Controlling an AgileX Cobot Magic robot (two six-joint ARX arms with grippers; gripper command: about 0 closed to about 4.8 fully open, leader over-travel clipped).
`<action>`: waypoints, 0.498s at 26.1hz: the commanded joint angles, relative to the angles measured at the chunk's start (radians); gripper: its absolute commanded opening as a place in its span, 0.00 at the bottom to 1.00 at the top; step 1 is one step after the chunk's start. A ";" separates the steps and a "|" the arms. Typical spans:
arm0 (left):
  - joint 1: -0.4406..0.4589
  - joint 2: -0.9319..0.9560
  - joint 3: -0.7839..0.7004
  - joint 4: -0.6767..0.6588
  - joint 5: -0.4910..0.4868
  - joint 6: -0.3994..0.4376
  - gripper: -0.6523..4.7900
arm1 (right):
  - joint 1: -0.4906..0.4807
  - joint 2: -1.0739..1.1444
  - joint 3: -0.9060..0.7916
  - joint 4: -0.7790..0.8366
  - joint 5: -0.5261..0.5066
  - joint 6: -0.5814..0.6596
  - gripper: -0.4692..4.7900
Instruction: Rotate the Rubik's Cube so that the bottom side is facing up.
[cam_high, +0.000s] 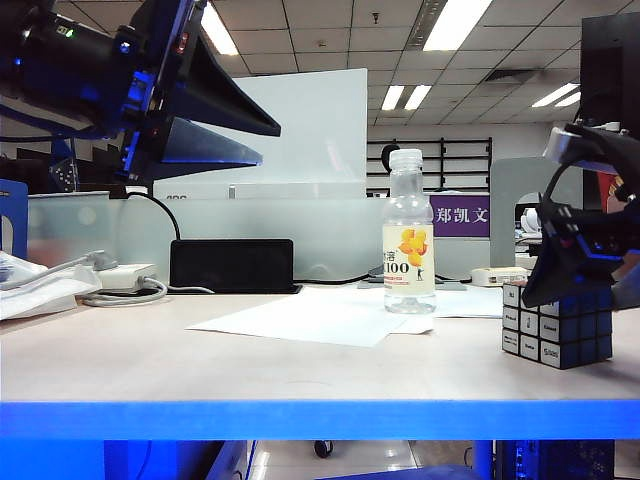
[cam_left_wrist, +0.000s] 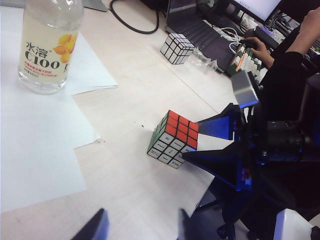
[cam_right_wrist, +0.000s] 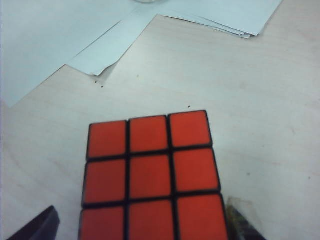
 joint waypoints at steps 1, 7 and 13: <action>0.000 -0.001 0.005 0.008 0.005 0.006 0.47 | 0.000 0.016 0.005 0.062 -0.014 -0.003 0.91; 0.000 -0.001 0.005 0.007 0.004 0.024 0.47 | 0.000 0.066 0.007 0.115 -0.024 -0.003 0.91; 0.000 -0.001 0.005 0.007 0.004 0.025 0.47 | 0.000 0.130 0.027 0.116 -0.024 -0.003 0.91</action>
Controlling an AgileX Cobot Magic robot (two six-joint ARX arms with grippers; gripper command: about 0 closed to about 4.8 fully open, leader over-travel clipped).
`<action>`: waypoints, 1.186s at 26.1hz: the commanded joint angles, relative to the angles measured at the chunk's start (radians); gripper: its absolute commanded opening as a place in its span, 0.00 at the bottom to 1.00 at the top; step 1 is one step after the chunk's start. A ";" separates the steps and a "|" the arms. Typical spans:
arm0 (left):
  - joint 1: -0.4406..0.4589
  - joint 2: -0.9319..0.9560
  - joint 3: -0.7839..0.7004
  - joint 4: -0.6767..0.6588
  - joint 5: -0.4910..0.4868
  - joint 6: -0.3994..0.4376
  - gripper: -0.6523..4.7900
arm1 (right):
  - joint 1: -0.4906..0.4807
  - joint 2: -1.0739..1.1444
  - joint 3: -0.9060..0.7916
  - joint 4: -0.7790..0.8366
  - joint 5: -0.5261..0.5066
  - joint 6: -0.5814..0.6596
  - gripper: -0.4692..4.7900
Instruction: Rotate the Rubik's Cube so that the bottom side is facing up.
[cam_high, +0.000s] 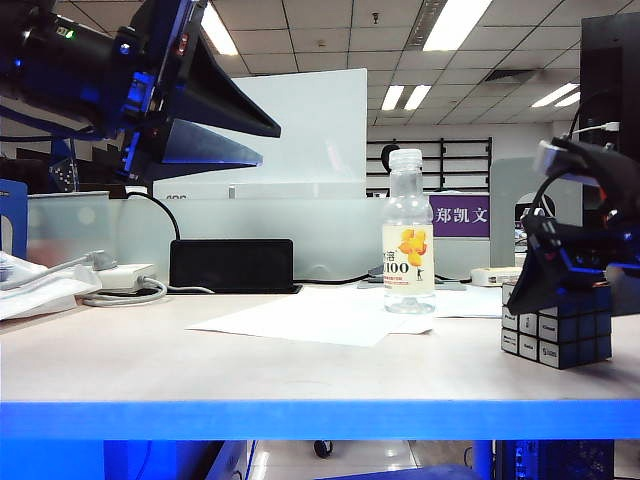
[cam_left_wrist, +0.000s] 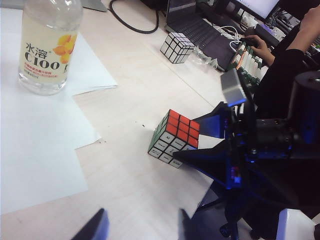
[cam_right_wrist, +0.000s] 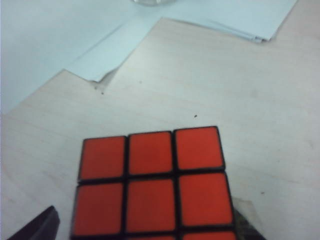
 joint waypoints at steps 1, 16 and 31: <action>0.000 -0.002 0.005 0.008 0.004 0.008 0.47 | 0.000 0.032 0.018 0.021 -0.006 -0.003 0.91; 0.001 0.002 0.004 -0.015 0.004 0.012 0.47 | 0.000 0.095 0.085 0.020 -0.008 -0.007 0.77; 0.001 0.002 0.003 -0.016 0.004 0.012 0.47 | 0.000 0.094 0.086 -0.022 -0.032 -0.008 0.51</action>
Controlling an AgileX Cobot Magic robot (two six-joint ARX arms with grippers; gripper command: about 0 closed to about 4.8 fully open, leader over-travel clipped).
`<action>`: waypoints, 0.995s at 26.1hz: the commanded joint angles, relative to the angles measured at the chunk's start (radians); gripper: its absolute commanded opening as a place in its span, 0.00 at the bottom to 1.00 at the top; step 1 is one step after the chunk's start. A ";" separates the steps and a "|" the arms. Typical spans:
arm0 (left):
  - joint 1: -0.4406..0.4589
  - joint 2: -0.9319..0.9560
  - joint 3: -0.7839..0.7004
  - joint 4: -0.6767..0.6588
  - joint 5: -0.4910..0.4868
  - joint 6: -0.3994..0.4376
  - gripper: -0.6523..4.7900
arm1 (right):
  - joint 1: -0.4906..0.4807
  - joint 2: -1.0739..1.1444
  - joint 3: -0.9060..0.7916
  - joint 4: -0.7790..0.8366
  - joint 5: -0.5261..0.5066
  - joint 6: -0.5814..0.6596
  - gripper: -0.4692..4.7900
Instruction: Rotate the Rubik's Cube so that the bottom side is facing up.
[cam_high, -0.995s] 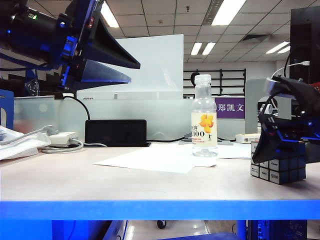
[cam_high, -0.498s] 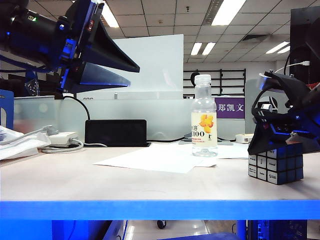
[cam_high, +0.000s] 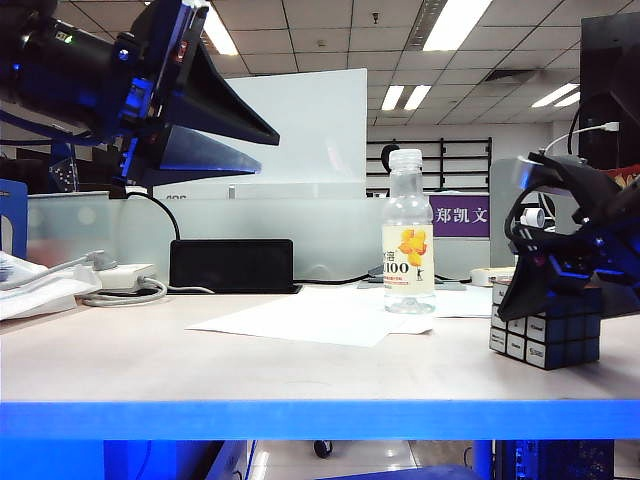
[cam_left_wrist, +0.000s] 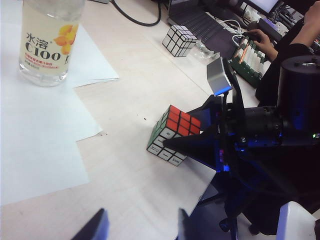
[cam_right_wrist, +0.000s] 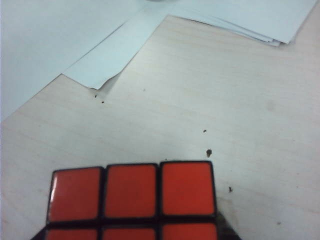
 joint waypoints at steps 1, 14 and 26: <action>0.000 0.000 0.003 0.010 0.005 0.005 0.47 | 0.000 -0.003 0.003 0.005 -0.008 -0.001 0.51; 0.000 0.000 0.003 0.008 0.003 0.005 0.47 | 0.002 -0.003 0.046 0.011 -0.117 0.014 0.51; 0.000 0.021 0.005 0.038 0.003 0.004 0.47 | 0.002 -0.003 0.148 0.069 -0.301 0.164 0.51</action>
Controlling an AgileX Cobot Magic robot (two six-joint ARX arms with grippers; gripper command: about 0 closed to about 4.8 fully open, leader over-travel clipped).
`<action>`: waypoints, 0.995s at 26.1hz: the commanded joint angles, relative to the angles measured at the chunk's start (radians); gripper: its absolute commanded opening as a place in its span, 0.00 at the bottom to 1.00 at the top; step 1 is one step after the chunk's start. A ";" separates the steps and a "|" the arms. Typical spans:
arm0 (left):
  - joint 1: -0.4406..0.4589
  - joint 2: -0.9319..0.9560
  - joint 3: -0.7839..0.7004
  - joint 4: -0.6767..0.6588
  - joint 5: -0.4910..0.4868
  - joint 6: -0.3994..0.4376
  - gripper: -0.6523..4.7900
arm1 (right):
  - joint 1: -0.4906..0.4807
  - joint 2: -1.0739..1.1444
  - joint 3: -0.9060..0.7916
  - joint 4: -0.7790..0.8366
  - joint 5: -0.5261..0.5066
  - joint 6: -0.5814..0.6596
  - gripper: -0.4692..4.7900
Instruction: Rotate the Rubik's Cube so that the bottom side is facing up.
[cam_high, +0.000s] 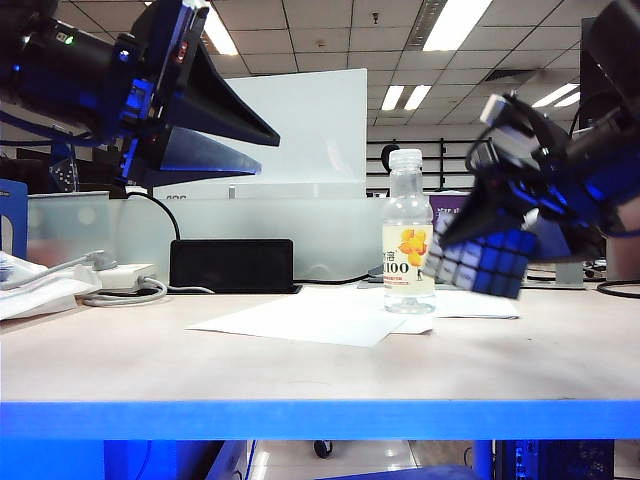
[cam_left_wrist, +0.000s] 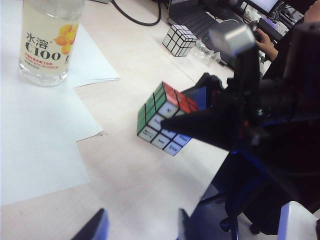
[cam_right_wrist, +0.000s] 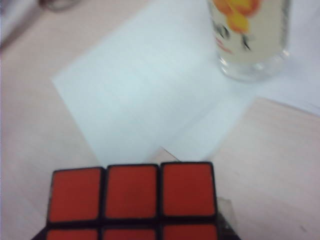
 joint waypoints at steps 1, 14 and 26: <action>0.001 0.021 0.006 0.040 0.003 0.000 0.47 | 0.002 -0.006 0.021 0.089 -0.051 0.081 0.51; 0.002 0.083 0.009 0.360 0.015 -0.170 0.47 | 0.002 -0.005 0.027 0.266 -0.197 0.292 0.51; 0.003 0.107 0.009 0.414 0.056 -0.226 0.47 | 0.002 -0.005 0.027 0.463 -0.274 0.510 0.51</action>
